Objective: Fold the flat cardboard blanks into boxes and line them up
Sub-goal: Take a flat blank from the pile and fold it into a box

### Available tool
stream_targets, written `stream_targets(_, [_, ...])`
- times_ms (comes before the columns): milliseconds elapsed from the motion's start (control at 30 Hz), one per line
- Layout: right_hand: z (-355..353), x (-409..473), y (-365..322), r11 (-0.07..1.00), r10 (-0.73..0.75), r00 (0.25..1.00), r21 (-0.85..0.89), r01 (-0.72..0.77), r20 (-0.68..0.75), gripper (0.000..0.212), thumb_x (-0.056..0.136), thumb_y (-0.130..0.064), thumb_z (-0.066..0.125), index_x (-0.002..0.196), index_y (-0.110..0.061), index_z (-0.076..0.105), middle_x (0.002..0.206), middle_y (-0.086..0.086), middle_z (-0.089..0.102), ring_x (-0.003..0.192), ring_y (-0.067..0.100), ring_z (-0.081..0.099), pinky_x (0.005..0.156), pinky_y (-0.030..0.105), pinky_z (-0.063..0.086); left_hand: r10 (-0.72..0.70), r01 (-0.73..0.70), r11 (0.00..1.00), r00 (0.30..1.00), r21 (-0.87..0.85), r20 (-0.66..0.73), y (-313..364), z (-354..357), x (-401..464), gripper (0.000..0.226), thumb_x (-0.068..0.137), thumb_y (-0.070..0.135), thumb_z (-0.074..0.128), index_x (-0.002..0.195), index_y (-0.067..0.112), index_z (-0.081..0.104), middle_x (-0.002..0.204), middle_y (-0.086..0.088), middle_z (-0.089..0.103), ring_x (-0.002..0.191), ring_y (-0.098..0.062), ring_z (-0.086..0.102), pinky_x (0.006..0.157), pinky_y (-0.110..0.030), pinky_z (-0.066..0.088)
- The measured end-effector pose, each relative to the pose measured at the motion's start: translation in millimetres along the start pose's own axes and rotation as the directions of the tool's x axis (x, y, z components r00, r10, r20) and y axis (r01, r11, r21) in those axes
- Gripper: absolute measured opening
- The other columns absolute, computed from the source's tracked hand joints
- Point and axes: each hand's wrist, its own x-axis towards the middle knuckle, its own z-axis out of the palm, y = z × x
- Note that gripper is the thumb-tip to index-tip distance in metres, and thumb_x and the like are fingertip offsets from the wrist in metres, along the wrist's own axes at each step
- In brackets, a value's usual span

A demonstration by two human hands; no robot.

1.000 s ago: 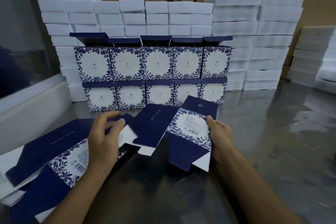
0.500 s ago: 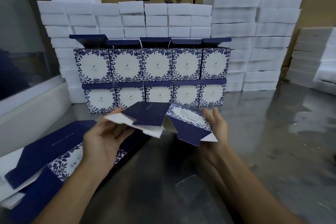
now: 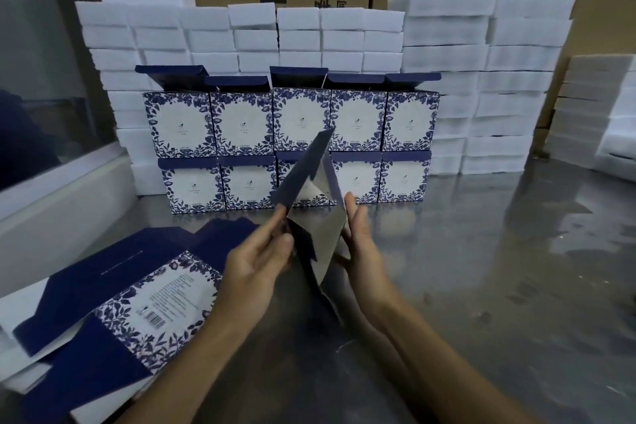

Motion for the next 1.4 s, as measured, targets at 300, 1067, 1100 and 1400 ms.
stream_targets(300, [3,-2,12,0.979,-0.192,0.981,-0.084,0.188,-0.041,0.109,0.067,-0.09,0.058,0.157,-0.041,0.019,0.162,-0.01,0.031,0.149,0.009,0.028,0.124,0.048,0.023,0.157,-0.155,0.983,0.987,0.1,-0.016,14,5,-4,0.05,0.082,0.038,0.068,0.13,0.026,0.059,0.119,0.014,0.069,0.113,-0.005,0.063,0.083,-0.025,0.056])
stream_targets(1067, [25,-24,-3,0.943,-0.332,0.936,-0.002,0.334,0.12,0.04,0.096,-0.026,0.056,0.123,0.003,0.062,0.106,0.015,0.073,0.104,0.029,0.07,0.09,0.04,0.057,0.171,-0.17,0.973,0.985,0.158,0.007,11,8,-7,0.075,0.073,0.059,0.071,0.135,0.023,0.052,0.124,0.006,0.065,0.121,-0.014,0.059,0.088,-0.022,0.05])
stream_targets(1100, [23,-23,-3,0.943,-0.328,0.94,-0.02,0.331,0.096,0.034,0.097,-0.024,0.053,0.119,-0.002,0.066,0.1,0.001,0.075,0.099,0.016,0.071,0.085,0.027,0.056,0.166,-0.161,0.974,0.986,0.161,-0.02,11,8,-7,0.072,0.072,0.055,0.072,0.135,0.027,0.051,0.125,0.011,0.064,0.121,-0.009,0.057,0.087,-0.018,0.05])
stream_targets(1400, [-8,-4,-1,0.84,-0.386,0.909,-0.469,0.274,-0.16,0.047,0.104,-0.036,0.05,0.059,-0.046,0.055,0.048,-0.02,0.041,0.046,0.0,0.038,0.048,0.013,0.033,0.086,-0.055,0.987,0.974,0.149,-0.211,19,-17,1,0.054,0.063,0.01,0.055,0.106,0.039,0.071,0.099,-0.003,0.074,0.092,-0.024,0.069,0.072,-0.044,0.056])
